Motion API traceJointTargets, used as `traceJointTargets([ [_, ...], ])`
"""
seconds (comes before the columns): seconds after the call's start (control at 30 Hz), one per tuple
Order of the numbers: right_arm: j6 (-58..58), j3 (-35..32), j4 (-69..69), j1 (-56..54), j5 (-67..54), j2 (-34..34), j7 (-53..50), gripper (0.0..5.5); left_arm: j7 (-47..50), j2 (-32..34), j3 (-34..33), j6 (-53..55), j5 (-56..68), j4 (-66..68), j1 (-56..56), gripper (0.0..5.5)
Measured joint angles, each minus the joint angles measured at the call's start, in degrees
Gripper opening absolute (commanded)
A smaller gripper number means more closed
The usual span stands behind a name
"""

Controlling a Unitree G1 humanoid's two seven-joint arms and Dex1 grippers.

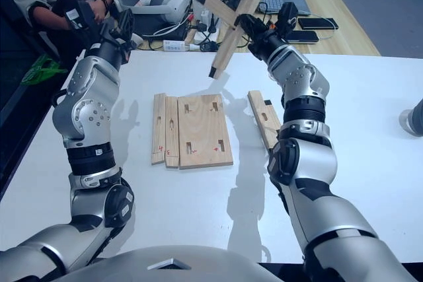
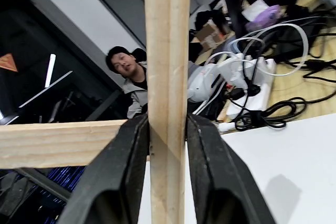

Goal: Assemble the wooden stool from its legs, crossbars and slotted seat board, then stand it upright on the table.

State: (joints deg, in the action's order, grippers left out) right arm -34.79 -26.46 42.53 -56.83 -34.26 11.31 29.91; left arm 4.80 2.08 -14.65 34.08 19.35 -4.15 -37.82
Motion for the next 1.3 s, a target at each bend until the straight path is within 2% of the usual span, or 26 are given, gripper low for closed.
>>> traceJointTargets([
  [0.13, -12.1, 0.8, -11.3, 4.6, -7.4, 1.0, 6.4, 0.98, -1.2, 1.0, -0.8, -2.2, 0.0, 2.2, 0.0, 2.54],
  [0.27, -22.3, 1.1, -24.3, 10.9, -14.3, 1.4, 7.1, 0.98, -3.9, 2.4, -0.7, -2.3, 0.7, 3.0, -0.1, 2.54],
  [0.47, -33.1, -0.6, -46.1, 25.3, -23.0, 0.2, -4.3, 0.98, -14.3, 7.1, 5.0, 9.5, 6.3, -4.4, 6.5, 2.54],
  [0.63, -31.9, 0.9, -59.6, 35.0, -19.8, 0.3, -14.3, 0.98, -17.2, 10.5, 6.7, 11.9, 6.5, -7.1, 8.0, 2.54],
  [0.8, -18.5, 3.3, -57.4, 35.7, -9.5, -1.5, -20.5, 0.98, -16.8, 9.3, 9.6, 11.8, 5.9, -7.3, 8.4, 2.54],
  [0.93, -18.7, 5.7, -52.8, 33.0, -15.0, -0.4, -10.3, 0.98, -18.2, 9.2, 8.9, 11.5, 6.8, -4.8, 7.6, 2.54],
  [1.1, -23.3, 7.1, -44.9, 26.0, -21.2, 6.9, 3.0, 0.97, -26.4, 12.4, 3.0, 14.6, 13.7, 5.9, 2.6, 2.54],
  [1.2, -24.4, 8.6, -41.8, 23.2, -22.3, 9.1, 8.2, 0.97, -30.6, 14.1, -1.8, 17.0, 20.1, 9.9, -2.1, 3.01],
  [1.3, -25.1, 10.0, -40.2, 22.8, -22.5, 10.3, 11.9, 0.97, -33.4, 15.3, -4.9, 20.9, 26.2, 11.1, -5.4, 3.13],
])
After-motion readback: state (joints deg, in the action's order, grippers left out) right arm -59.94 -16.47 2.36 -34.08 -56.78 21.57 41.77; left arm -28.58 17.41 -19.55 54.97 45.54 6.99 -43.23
